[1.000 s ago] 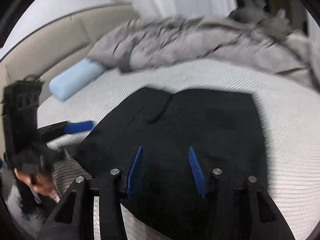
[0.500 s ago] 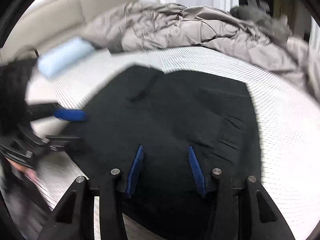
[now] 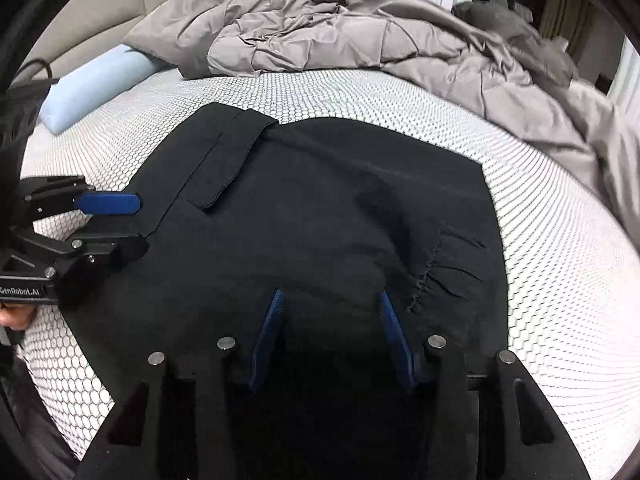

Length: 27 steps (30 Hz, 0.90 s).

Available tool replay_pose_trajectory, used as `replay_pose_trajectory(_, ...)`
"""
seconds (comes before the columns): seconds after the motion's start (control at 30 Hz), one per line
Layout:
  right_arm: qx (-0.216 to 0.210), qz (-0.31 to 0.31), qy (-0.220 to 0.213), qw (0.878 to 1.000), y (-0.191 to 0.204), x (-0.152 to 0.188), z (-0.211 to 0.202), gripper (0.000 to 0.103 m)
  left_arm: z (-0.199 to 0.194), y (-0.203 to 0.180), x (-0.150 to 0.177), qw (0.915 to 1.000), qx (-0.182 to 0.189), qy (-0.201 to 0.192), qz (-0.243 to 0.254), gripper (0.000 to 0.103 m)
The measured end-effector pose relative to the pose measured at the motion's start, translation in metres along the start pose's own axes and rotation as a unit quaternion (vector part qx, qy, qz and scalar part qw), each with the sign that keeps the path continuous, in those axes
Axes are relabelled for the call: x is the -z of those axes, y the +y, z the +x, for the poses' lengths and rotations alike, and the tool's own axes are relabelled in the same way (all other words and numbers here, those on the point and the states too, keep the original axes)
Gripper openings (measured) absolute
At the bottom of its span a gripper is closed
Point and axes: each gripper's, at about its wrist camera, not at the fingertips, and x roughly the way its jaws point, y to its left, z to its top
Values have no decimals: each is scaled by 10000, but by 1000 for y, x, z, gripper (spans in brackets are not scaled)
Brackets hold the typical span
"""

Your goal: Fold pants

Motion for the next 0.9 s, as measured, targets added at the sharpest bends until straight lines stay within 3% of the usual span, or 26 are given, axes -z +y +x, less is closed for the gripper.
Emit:
replay_pose_trajectory(0.07, -333, 168, -147, 9992, 3, -5, -8, 50, -10, -2, -4, 9999, -36, -45, -113, 46)
replay_pose_trajectory(0.17, -817, 359, -303, 9955, 9, -24, -6, 50, -20, -1, -24, 9973, 281, -609, -281, 47)
replay_pose_trajectory(0.27, -685, 192, 46, 9975, 22, -45, 26, 50, 18, 10, -40, 9983, 172, 100, -542, 47)
replay_pose_trajectory(0.4, -480, 157, 287, 9983, 14, -45, 39, 50, 26, 14, -39, 9993, 31, 83, -352, 47)
replay_pose_trajectory(0.43, -146, 170, 315, 9993, 6, -41, 36, 50, 24, 16, -37, 9994, -44, 98, -333, 47)
replay_pose_trajectory(0.47, 299, 123, 313, 9990, -2, -35, 33, 42, 25, 18, -35, 9993, -76, 104, -346, 47)
replay_pose_trajectory(0.53, -55, 388, 191, 9990, -17, -26, 29, 41, 23, 20, -30, 9994, -67, 18, -326, 47)
replay_pose_trajectory(0.63, -247, 475, 18, 9986, -17, -28, 22, 42, 21, 23, -31, 9989, -63, 33, -469, 47)
replay_pose_trajectory(0.73, -673, 678, -225, 9952, -12, -37, 11, 44, 10, 27, -45, 9963, -45, 144, -844, 47)
replay_pose_trajectory(0.83, -789, 697, -241, 9941, -3, -54, 15, 48, 2, 26, -71, 9960, -268, -110, -851, 47)
replay_pose_trajectory(0.9, -729, 587, -157, 9955, 8, -61, 25, 48, 17, 29, -87, 9953, -216, 28, -945, 47)
